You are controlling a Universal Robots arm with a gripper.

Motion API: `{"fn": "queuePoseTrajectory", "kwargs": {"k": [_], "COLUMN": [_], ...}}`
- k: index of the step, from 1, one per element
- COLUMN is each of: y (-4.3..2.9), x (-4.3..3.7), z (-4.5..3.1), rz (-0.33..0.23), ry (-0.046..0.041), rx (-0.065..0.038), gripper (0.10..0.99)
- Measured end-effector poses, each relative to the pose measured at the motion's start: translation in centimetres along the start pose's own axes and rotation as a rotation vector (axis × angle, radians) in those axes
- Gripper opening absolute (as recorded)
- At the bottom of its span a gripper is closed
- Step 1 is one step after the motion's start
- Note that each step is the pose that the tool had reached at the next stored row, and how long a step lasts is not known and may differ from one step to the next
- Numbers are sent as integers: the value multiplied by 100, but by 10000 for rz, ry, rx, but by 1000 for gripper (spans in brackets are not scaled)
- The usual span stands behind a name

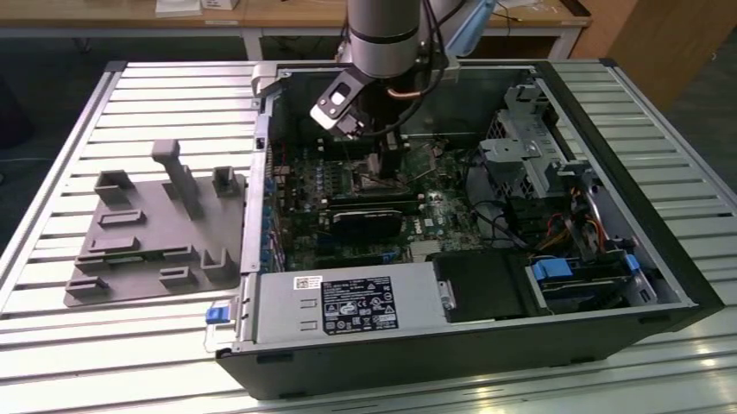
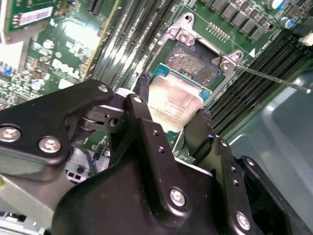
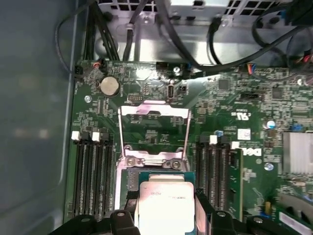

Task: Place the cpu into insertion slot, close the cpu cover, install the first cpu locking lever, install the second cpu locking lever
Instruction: 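Place the cpu into insertion slot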

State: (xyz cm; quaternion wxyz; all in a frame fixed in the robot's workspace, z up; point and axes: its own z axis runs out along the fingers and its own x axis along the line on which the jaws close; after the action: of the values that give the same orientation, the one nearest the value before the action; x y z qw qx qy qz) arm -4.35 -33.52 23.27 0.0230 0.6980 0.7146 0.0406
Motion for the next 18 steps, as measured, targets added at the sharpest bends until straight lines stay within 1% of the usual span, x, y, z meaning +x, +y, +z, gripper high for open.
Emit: {"fn": "queuePoseTrajectory", "kwargs": {"k": [7,14,18], "y": [-53,-66,-73], "x": [37,53,74], "z": [102,212,261], "rz": [-61,-60,-60], "ry": [5,17,17], "rx": [2,2,2], "gripper": [537,537,537]}}
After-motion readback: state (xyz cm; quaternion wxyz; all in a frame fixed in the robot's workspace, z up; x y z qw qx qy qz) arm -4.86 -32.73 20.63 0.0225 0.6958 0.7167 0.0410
